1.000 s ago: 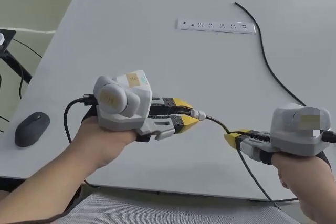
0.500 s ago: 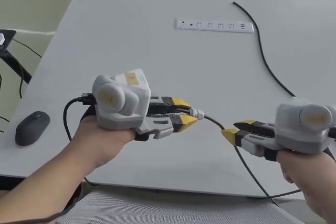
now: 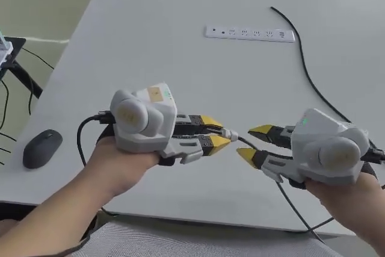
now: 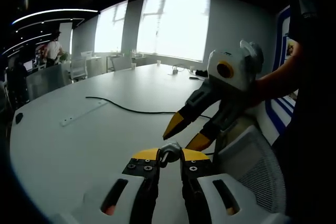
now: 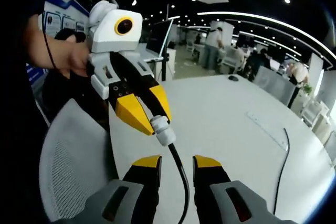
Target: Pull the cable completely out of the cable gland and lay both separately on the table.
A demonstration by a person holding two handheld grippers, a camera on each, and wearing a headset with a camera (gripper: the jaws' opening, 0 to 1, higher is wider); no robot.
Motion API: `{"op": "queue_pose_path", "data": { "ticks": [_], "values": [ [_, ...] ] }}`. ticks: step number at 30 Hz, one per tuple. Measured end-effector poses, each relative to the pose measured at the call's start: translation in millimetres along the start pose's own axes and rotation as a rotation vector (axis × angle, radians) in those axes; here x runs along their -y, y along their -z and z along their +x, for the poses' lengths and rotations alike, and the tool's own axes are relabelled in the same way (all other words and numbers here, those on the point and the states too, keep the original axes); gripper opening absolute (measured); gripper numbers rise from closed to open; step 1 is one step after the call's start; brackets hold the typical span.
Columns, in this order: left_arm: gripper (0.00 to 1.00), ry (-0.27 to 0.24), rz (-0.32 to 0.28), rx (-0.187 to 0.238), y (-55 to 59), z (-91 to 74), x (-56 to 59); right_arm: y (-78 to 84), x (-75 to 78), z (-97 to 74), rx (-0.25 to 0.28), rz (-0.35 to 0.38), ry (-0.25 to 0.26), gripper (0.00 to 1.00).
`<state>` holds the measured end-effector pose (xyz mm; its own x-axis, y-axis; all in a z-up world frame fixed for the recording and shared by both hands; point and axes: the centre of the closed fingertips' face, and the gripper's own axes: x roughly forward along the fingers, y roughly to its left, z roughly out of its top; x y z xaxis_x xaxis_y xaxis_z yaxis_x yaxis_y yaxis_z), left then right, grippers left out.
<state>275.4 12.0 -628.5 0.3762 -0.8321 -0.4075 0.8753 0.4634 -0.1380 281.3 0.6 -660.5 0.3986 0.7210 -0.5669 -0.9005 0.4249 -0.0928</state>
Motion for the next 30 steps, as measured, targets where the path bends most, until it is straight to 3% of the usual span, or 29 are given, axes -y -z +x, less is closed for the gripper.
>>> {"op": "queue_pose_path", "data": {
  "ticks": [12, 30],
  "values": [
    [0.15, 0.008, -0.004, 0.000, 1.4, 0.2, -0.7, -2.2, -0.5, 5.0, -0.015, -0.029, -0.022, 0.03],
    [0.15, 0.007, 0.004, 0.008, -1.4, 1.4, -1.3, -0.1, 1.7, 4.2, -0.017, 0.006, -0.001, 0.00]
  ]
}}
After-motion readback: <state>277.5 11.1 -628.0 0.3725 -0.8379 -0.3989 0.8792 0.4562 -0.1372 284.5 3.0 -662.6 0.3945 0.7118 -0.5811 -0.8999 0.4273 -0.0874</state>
